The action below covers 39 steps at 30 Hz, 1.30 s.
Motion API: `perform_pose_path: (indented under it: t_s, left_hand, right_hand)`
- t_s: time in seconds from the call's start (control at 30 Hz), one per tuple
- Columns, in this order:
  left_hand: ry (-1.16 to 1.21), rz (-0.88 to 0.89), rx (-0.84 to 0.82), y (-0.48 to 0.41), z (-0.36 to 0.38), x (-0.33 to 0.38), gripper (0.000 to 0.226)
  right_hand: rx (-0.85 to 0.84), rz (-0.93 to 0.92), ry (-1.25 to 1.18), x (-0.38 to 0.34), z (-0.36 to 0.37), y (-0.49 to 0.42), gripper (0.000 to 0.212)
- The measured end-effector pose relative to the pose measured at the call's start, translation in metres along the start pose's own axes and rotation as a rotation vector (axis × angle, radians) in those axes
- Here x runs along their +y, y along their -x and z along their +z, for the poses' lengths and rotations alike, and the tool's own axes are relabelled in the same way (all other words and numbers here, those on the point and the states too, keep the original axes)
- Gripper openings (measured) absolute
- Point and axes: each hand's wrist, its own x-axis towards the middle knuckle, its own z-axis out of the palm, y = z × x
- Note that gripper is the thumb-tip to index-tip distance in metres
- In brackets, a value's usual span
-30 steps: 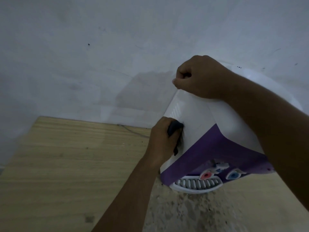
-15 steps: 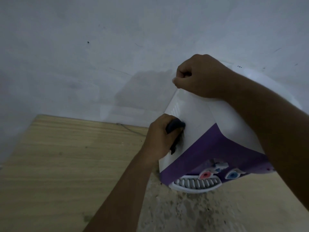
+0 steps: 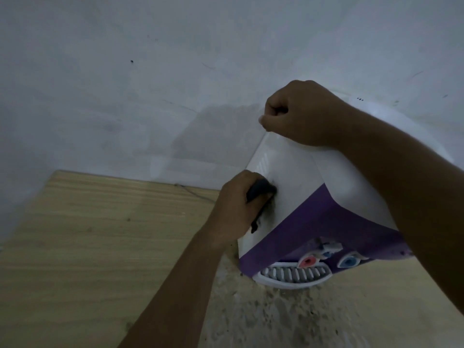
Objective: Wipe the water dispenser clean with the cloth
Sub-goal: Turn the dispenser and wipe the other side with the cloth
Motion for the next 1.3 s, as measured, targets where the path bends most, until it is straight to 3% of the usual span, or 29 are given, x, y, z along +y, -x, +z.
perform_pose_path:
  t_s: [0.13, 0.27, 0.4, 0.57, 0.77, 0.93, 1.13, 1.3]
  left_hand:
    - [0.206, -0.034, -0.078, 0.018, 0.006, -0.003, 0.008]
    - [-0.02, -0.135, -0.289, 0.045, -0.005, -0.037, 0.009]
    - [-0.185, -0.22, -0.095, 0.056, 0.003, -0.067, 0.007]
    - [-0.103, -0.209, 0.143, 0.048, 0.033, -0.042, 0.017]
    - [0.116, -0.052, 0.138, 0.044, 0.029, -0.002, 0.01]
    - [-0.061, 0.104, 0.014, 0.058, 0.027, -0.023, 0.019]
    - [-0.29, -0.189, -0.191, 0.084, 0.021, -0.089, 0.01]
    - [-0.166, -0.325, 0.063, 0.075, 0.038, -0.071, 0.008]
  right_hand:
    - [-0.007, 0.005, 0.003, 0.001, 0.0, 0.0, 0.03]
    - [-0.003, 0.023, 0.0, 0.001, 0.001, -0.001, 0.029]
    - [0.005, 0.027, -0.011, 0.001, 0.0, -0.001, 0.028]
    - [0.008, 0.021, -0.007, 0.001, 0.0, -0.001, 0.028]
    - [-0.017, 0.023, -0.015, 0.001, 0.0, -0.001, 0.027]
    - [-0.012, 0.012, -0.007, 0.002, 0.001, -0.001, 0.027]
    - [-0.003, 0.018, -0.009, 0.003, 0.001, -0.002, 0.027]
    - [-0.003, 0.02, -0.014, 0.004, 0.001, -0.002, 0.028]
